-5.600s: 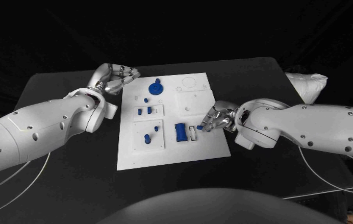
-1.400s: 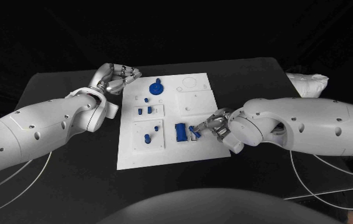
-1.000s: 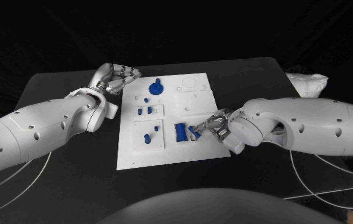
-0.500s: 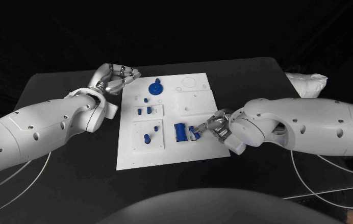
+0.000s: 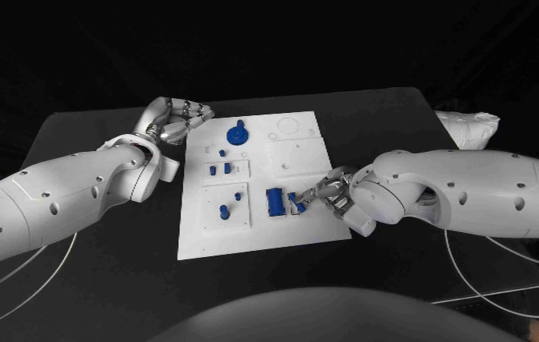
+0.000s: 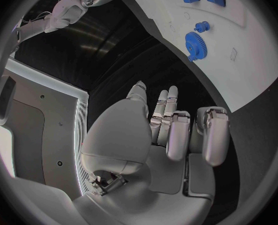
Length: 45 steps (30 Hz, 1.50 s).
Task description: Assemble the parts on the task board
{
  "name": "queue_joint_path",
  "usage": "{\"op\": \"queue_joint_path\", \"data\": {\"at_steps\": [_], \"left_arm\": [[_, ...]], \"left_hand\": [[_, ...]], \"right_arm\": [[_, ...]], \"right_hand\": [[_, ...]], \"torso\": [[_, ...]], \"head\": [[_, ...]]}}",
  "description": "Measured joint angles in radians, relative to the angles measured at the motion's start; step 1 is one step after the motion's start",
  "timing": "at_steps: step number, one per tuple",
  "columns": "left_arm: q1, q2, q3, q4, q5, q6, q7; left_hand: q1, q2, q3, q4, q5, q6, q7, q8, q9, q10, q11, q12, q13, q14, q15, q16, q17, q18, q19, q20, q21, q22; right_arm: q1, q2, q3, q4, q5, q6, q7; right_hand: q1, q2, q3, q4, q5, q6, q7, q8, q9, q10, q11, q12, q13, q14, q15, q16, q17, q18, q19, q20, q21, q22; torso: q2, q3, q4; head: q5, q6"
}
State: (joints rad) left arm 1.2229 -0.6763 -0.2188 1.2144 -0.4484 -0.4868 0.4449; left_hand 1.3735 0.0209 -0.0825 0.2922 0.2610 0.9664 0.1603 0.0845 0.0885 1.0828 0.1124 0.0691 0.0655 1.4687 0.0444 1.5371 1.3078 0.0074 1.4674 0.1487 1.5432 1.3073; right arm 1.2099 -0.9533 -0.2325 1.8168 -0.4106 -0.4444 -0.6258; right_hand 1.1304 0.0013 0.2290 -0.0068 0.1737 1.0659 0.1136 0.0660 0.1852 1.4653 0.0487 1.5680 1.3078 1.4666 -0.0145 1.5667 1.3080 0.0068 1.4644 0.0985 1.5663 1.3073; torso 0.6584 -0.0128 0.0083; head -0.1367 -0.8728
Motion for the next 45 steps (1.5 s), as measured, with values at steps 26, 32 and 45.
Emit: {"op": "queue_joint_path", "data": {"at_steps": [26,32,45], "left_arm": [[0.0,0.0,0.0,-0.001,0.0,0.001,0.0],[0.0,0.001,0.0,-0.001,0.0,0.001,-0.001],[0.0,0.002,0.0,-0.002,-0.002,0.002,-0.001]], "left_hand": [[0.004,0.004,-0.003,-0.003,0.0,0.0,0.0,0.0,0.0,0.0,0.0,0.0,0.0,0.0,0.0,0.0,0.0,0.0,0.0,0.0,0.0,0.0],[0.005,0.005,-0.006,0.0,0.0,0.0,0.0,0.0,0.0,0.0,0.0,0.0,0.0,0.0,0.0,0.0,0.0,0.0,0.0,0.0,0.0,0.0],[0.005,0.005,-0.005,0.0,0.0,0.0,0.0,0.0,0.0,0.0,0.0,0.0,0.0,0.0,0.0,0.0,0.0,0.0,0.0,0.0,0.0,0.0]], "right_arm": [[-0.001,0.007,-0.001,-0.001,-0.002,0.0,0.002],[-0.002,0.007,-0.001,0.0,-0.002,-0.002,0.003],[-0.002,0.01,-0.001,0.0,-0.002,-0.008,0.008]], "right_hand": [[-0.022,0.001,-0.023,0.023,-0.015,0.017,-0.002,0.003,-0.011,0.0,0.0,0.0,0.0,0.0,0.0,0.0,0.0,0.0,0.0,0.0,0.0,0.001],[-0.035,-0.003,-0.034,0.034,-0.019,0.017,-0.002,0.003,-0.016,0.0,0.0,0.0,0.0,0.0,0.0,0.0,0.0,0.0,0.0,0.0,0.0,0.001],[-0.046,-0.004,-0.047,0.047,-0.019,0.036,-0.007,0.003,-0.021,0.0,0.0,0.0,0.0,0.0,0.0,0.0,0.0,0.0,0.0,0.0,0.0,0.0]], "torso": [[0.0,0.0001,0.0003],[0.0,0.0001,-0.0003],[0.0,0.0001,-0.0003]], "head": [[0.001,0.0],[0.0,0.0],[0.001,0.0]]}}
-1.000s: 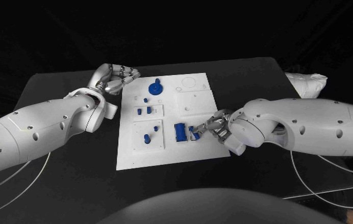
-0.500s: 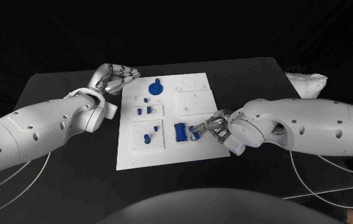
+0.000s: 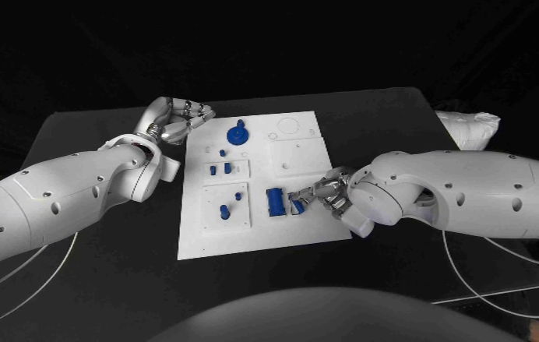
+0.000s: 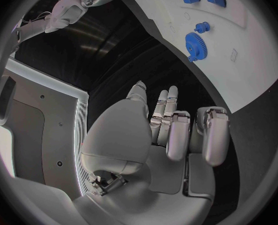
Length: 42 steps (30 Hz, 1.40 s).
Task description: Assemble the parts on the task board
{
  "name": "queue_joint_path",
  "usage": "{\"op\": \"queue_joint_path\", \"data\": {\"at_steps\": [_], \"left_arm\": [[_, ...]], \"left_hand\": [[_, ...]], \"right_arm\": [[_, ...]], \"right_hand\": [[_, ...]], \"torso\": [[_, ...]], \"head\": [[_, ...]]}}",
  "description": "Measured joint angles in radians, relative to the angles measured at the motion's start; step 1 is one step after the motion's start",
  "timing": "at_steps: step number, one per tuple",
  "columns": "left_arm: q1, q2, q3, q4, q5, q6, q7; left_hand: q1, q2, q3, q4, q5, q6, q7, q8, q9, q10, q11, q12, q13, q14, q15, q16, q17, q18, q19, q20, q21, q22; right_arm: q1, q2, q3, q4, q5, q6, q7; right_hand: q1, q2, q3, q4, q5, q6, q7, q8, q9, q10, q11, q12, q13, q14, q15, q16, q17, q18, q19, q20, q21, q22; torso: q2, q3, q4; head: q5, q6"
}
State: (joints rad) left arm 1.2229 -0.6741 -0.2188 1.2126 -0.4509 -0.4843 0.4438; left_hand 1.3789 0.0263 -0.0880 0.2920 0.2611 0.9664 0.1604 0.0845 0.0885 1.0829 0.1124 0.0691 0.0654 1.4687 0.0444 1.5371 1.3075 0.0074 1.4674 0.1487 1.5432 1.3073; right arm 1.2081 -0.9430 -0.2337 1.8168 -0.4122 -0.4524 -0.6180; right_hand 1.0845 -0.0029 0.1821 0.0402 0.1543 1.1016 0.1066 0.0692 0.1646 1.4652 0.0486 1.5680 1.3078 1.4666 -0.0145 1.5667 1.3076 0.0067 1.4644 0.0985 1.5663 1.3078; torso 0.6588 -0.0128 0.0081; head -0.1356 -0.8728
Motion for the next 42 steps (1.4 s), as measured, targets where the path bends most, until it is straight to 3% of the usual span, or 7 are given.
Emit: {"op": "queue_joint_path", "data": {"at_steps": [14,28,32,38,42], "left_arm": [[0.0,-0.001,0.0,-0.002,-0.001,0.0,0.0],[0.0,-0.001,0.0,-0.003,-0.002,0.001,0.0],[0.0,0.0,0.0,-0.003,-0.002,0.001,0.0],[0.0,-0.001,0.0,-0.003,-0.002,0.001,0.0],[0.0,-0.003,0.0,-0.002,-0.002,0.001,0.0]], "left_hand": [[0.0,0.0,0.0,0.0,0.0,0.0,0.0,0.0,0.0,0.0,0.0,0.0,0.0,0.0,0.0,0.0,0.0,0.0,0.0,0.0,0.0,0.0],[0.0,0.0,0.0,0.0,0.0,0.0,0.0,0.0,0.0,0.0,0.0,0.0,0.0,0.0,0.0,0.0,0.0,0.0,0.0,0.0,0.0,0.0],[0.0,0.0,0.0,0.0,0.0,0.0,0.0,0.0,0.0,0.0,0.0,0.0,0.0,0.0,0.0,0.0,0.0,0.0,0.0,0.0,0.0,0.0],[0.0,0.0,0.0,0.0,0.0,0.0,0.0,0.0,0.0,0.0,0.0,0.0,0.0,0.0,0.0,0.0,0.0,0.0,0.0,0.0,0.0,0.0],[0.0,0.0,0.0,0.0,0.0,0.0,0.0,0.0,0.0,0.0,0.0,0.0,0.0,0.0,0.0,0.0,0.0,0.0,0.0,0.0,0.0,0.0]], "right_arm": [[0.0,0.001,0.0,-0.003,0.0,-0.01,0.006],[0.0,0.0,0.0,-0.001,-0.004,-0.029,0.013],[0.0,-0.009,0.0,0.007,-0.029,-0.031,0.016],[-0.001,-0.035,0.0,0.027,-0.106,-0.026,0.021],[-0.004,-0.058,0.0,0.041,-0.151,-0.012,0.029]], "right_hand": [[-0.001,0.009,-0.003,0.003,0.0,0.024,-0.006,0.008,-0.001,0.0,0.0,0.0,0.0,0.0,0.0,0.0,0.0,0.0,0.0,0.0,0.0,0.0],[0.002,0.012,-0.004,0.004,0.0,0.042,0.0,0.008,-0.002,0.0,0.0,0.0,0.0,0.0,0.0,0.0,0.0,0.0,0.0,0.0,0.0,0.0],[0.002,0.012,-0.023,0.011,0.0,0.074,-0.004,0.023,0.002,0.0,0.0,0.0,0.0,0.0,0.0,0.0,0.0,0.0,0.0,0.0,0.0,0.0],[-0.013,0.001,-0.065,0.038,-0.065,0.098,-0.02,0.059,0.043,0.002,-0.02,0.0,0.0,-0.002,-0.013,0.0,0.0,0.0,0.0,-0.011,0.0,0.0],[-0.021,0.01,-0.11,0.068,-0.097,0.092,-0.026,0.107,0.11,0.001,-0.032,0.0,0.0,0.0,-0.018,0.0,0.0,0.0,0.002,-0.02,0.0,0.0]], "torso": [[0.0,-0.0005,0.0004],[-0.001,-0.0001,-0.0001],[0.0,0.0,0.0],[0.0,0.0005,0.0005],[0.0,0.0006,0.0001]], "head": [[-0.001,0.0],[-0.002,0.0],[-0.002,0.0],[0.002,0.0],[0.005,0.0]]}}
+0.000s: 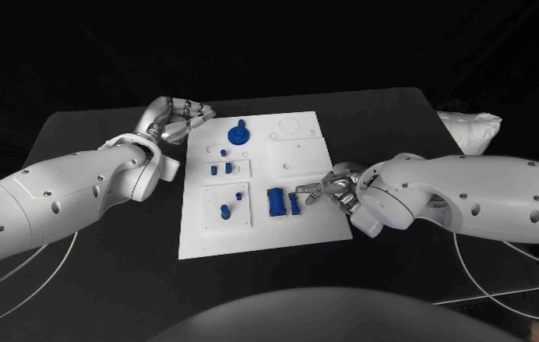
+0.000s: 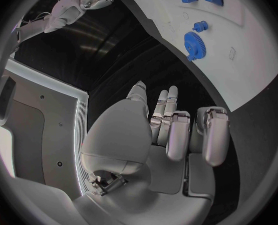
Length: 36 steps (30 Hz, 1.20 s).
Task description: Assemble the parts on the task board
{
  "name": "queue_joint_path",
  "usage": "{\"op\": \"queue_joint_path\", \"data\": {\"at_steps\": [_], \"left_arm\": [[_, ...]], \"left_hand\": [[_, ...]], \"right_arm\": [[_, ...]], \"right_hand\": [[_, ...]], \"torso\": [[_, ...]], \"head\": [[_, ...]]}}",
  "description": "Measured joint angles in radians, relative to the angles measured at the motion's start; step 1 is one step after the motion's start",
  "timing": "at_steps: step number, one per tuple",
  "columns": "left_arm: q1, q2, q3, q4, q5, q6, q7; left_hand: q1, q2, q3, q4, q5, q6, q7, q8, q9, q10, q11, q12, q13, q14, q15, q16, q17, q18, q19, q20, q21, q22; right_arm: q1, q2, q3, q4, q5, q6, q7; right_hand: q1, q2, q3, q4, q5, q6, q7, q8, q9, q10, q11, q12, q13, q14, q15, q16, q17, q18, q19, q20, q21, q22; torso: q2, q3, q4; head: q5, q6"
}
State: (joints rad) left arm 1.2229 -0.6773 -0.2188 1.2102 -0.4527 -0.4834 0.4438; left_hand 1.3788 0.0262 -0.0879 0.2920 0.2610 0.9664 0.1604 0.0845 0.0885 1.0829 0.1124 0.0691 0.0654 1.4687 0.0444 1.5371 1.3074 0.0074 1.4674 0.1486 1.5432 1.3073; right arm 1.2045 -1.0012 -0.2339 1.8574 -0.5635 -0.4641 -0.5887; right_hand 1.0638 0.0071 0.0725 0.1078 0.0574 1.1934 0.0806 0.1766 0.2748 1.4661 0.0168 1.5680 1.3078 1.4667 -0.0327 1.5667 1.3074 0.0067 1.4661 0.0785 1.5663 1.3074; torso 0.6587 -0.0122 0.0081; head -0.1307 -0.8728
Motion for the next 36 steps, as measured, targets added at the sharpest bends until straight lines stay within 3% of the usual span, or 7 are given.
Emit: {"op": "queue_joint_path", "data": {"at_steps": [2,3,4,6,13,20,36], "left_arm": [[0.0,0.0,0.0,0.0,0.0,0.0,0.0],[0.0,0.0,0.0,0.0,0.0,0.0,0.0],[0.0,0.0,0.0,0.0,0.0,0.0,0.0],[0.0,0.0,0.0,0.0,0.0,0.0,0.0],[0.0,0.001,0.0,0.0,0.0,0.0,0.0],[0.0,0.001,0.0,0.0,0.0,0.0,0.0],[0.0,-0.009,0.0,0.004,-0.001,0.0,0.0]], "left_hand": [[0.0,0.0,0.0,0.0,0.0,0.0,0.0,0.0,0.0,0.0,0.0,0.0,0.0,0.0,0.0,0.0,0.0,0.0,0.0,0.0,0.0,0.0],[0.0,0.0,0.0,0.0,0.0,0.0,0.0,0.0,0.0,0.0,0.0,0.0,0.0,0.0,0.0,0.0,0.001,0.0,0.0,0.0,0.0,0.0],[0.0,0.0,0.0,0.0,0.0,0.0,0.0,0.0,0.0,0.0,0.0,0.0,0.0,0.0,0.0,0.0,0.001,0.0,0.0,0.0,0.0,0.0],[0.0,0.0,0.0,0.0,0.0,0.0,0.0,0.0,0.0,0.0,0.0,0.0,0.0,0.0,0.0,0.0,0.001,0.0,0.0,0.0,0.0,0.0],[0.0,0.0,0.0,0.0,0.0,0.0,0.0,0.0,0.0,0.0,0.0,0.0,0.0,0.0,0.0,0.0,0.001,0.0,0.0,0.0,0.0,0.0],[0.0,0.0,0.0,0.0,0.0,0.0,0.0,0.0,0.0,0.0,0.0,0.0,0.0,0.0,0.0,0.0,0.001,0.0,0.0,0.0,0.0,0.0],[0.0,0.0,0.0,0.0,0.0,0.0,0.0,0.0,0.0,0.0,0.0,0.0,0.0,0.0,0.0,0.0,0.0,0.0,0.0,0.0,0.0,0.0]], "right_arm": [[-0.002,-0.012,0.0,0.007,-0.018,0.01,0.007],[-0.003,-0.017,0.0,0.011,-0.023,0.014,0.011],[-0.004,-0.021,0.0,0.013,-0.028,0.018,0.014],[-0.005,-0.028,0.0,0.016,-0.037,0.027,0.02],[-0.01,-0.043,-0.001,0.022,-0.055,0.072,0.023],[-0.019,-0.036,-0.001,0.022,-0.063,0.132,0.004],[-0.037,0.023,-0.001,-0.003,-0.07,0.193,-0.022]], "right_hand": [[-0.002,0.002,-0.028,0.017,0.0,-0.015,-0.01,0.034,0.048,0.0,0.0,0.0,0.0,0.0,-0.007,0.0,0.0,0.0,0.0,0.0,0.0,0.0],[0.002,0.006,-0.054,0.03,0.001,-0.048,-0.013,0.076,0.108,0.0,-0.008,0.0,0.0,0.0,-0.009,0.0,0.0,0.0,0.0,-0.005,0.0,0.0],[0.03,0.03,-0.106,0.053,0.009,-0.124,-0.017,0.167,0.241,0.001,-0.019,0.0,0.0,-0.001,-0.017,0.0,0.0,0.0,-0.001,-0.013,0.0,0.0],[0.046,0.046,-0.149,0.077,0.0,-0.164,-0.021,0.247,0.346,0.0,-0.021,0.0,0.0,0.0,-0.018,0.0,0.0,0.0,0.0,-0.018,0.0,0.0],[0.089,0.066,-0.196,0.085,-0.001,-0.195,-0.039,0.361,0.5,0.0,-0.021,0.0,0.0,0.0,-0.025,0.0,0.0,0.0,0.0,-0.018,0.0,0.0],[0.102,0.067,-0.205,0.078,-0.001,-0.206,-0.042,0.396,0.553,0.0,-0.028,0.0,0.0,-0.003,-0.028,0.0,0.0,0.0,0.0,-0.025,0.0,0.0],[0.115,0.081,-0.206,0.077,-0.001,-0.206,-0.042,0.408,0.576,0.0,-0.036,0.0,0.0,0.0,-0.032,0.0,0.001,0.0,0.0,-0.025,0.0,0.001]], "torso": [[0.0,0.0,-0.0002],[0.0,0.0,-0.0006],[0.0,0.0,-0.0007],[0.0,0.0001,-0.0006],[0.0,0.0001,-0.0008],[0.0,-0.0007,-0.0002],[0.0,-0.0006,0.0012]], "head": [[0.001,0.0],[0.001,0.0],[0.001,0.0],[0.0,0.0],[-0.002,0.0],[-0.004,0.0],[0.0,0.0]]}}
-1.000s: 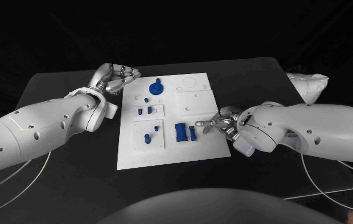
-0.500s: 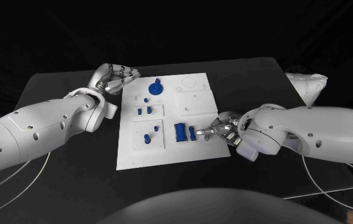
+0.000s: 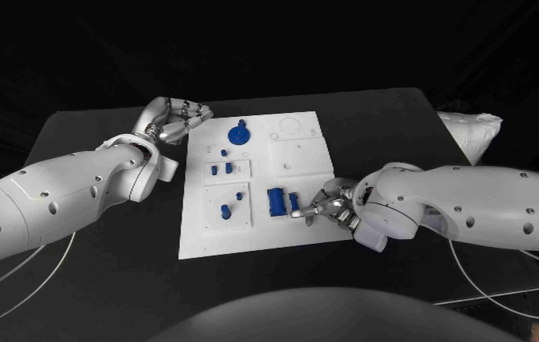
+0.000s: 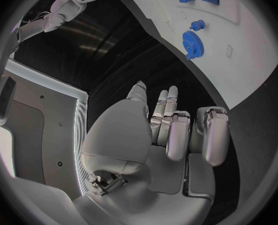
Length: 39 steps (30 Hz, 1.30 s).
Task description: Assemble the parts on the task board
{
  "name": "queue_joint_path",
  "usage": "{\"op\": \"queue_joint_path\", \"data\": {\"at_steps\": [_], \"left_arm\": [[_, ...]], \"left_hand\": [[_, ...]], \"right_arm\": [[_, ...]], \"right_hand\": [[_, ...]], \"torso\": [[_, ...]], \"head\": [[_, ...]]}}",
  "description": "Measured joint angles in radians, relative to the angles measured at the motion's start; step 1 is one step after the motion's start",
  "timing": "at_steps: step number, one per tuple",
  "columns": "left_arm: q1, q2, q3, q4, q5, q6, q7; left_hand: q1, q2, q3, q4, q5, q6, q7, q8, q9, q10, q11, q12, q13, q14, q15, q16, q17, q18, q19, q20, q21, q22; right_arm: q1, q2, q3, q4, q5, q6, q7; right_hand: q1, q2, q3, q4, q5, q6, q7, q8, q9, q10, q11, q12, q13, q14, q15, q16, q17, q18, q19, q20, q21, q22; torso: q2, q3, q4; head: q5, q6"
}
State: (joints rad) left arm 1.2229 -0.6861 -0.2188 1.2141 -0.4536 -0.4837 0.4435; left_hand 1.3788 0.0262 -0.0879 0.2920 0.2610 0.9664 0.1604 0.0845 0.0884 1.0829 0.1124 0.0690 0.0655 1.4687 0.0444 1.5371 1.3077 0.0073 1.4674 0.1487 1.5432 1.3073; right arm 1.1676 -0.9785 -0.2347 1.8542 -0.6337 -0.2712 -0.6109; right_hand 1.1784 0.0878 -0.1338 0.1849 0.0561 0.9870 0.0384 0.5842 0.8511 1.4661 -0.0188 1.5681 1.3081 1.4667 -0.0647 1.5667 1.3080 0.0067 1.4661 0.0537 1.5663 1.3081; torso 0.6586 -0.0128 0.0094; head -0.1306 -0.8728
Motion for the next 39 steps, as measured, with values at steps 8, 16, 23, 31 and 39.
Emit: {"op": "queue_joint_path", "data": {"at_steps": [8,16,23,31,39], "left_arm": [[0.0,0.0,0.0,0.003,0.0,0.0,0.0],[0.0,0.0,0.0,0.003,-0.001,0.0,0.0],[0.0,0.001,0.0,0.002,-0.001,0.0,0.0],[0.0,0.003,0.0,0.002,-0.001,0.0,0.0],[0.0,0.003,0.0,0.001,-0.001,0.0,0.0]], "left_hand": [[0.0,0.0,0.0,0.0,0.0,0.0,0.0,0.0,0.0,0.0,0.0,0.0,0.0,0.0,0.0,0.0,0.0,0.0,0.0,0.0,0.0,0.0],[0.0,0.0,0.0,0.0,0.0,0.0,0.0,0.0,0.0,0.0,0.0,0.0,0.0,0.0,0.0,0.0,0.0,0.0,0.0,0.0,0.0,0.0],[0.0,0.0,0.0,0.0,0.0,0.0,0.0,0.0,0.0,0.0,0.0,0.0,0.0,0.0,0.0,0.0,0.0,0.0,0.0,0.0,0.0,0.0],[0.0,0.0,0.0,0.0,0.0,0.0,0.0,0.0,0.0,0.0,0.0,0.0,0.0,0.0,0.0,0.0,0.0,0.0,0.0,0.0,0.0,0.0],[0.0,0.0,0.0,0.0,0.0,0.0,0.0,0.0,0.0,0.0,0.0,0.0,0.0,0.0,0.0,0.0,0.0,0.0,0.0,0.0,0.0,0.0]], "right_arm": [[-0.001,0.01,0.0,-0.012,-0.004,0.002,-0.004],[-0.001,0.008,0.0,-0.015,-0.009,0.002,-0.005],[-0.002,0.001,0.0,-0.014,-0.011,0.002,-0.005],[-0.002,0.001,0.0,-0.018,-0.012,0.002,-0.004],[-0.002,0.006,0.0,-0.025,-0.012,0.002,-0.003]], "right_hand": [[0.004,0.004,0.0,0.0,0.0,0.0,0.0,0.004,0.007,0.0,0.0,0.0,0.0,0.0,0.0,0.0,0.0,0.0,0.001,-0.002,0.0,0.0],[0.006,0.007,0.0,0.0,0.0,0.0,0.0,0.004,0.008,0.0,0.0,0.0,0.001,0.0,0.0,0.0,0.0,0.0,0.0,-0.007,0.0,0.0],[0.006,0.007,-0.003,-0.003,0.0,0.0,0.0,0.008,0.01,0.0,0.0,0.0,0.001,0.0,0.0,0.0,0.0,0.0,0.0,-0.007,0.0,0.0],[0.006,0.007,-0.003,-0.003,0.0,0.0,0.0,0.008,0.011,0.0,0.0,0.0,0.001,0.0,0.0,0.0,0.0,0.0,0.0,-0.007,0.0,0.0],[0.006,0.007,-0.003,-0.003,0.0,0.0,0.0,0.008,0.013,0.0,0.0,0.0,0.001,0.0,0.0,0.0,0.0,0.0,0.0,-0.007,0.0,0.0]], "torso": [[0.0,-0.0008,-0.0009],[0.0,-0.0004,-0.0011],[0.0,0.0006,-0.0018],[0.0,0.0001,-0.0017],[0.0,-0.0004,-0.0009]], "head": [[0.001,0.0],[-0.001,0.0],[0.0,0.0],[-0.003,0.0],[-0.003,0.0]]}}
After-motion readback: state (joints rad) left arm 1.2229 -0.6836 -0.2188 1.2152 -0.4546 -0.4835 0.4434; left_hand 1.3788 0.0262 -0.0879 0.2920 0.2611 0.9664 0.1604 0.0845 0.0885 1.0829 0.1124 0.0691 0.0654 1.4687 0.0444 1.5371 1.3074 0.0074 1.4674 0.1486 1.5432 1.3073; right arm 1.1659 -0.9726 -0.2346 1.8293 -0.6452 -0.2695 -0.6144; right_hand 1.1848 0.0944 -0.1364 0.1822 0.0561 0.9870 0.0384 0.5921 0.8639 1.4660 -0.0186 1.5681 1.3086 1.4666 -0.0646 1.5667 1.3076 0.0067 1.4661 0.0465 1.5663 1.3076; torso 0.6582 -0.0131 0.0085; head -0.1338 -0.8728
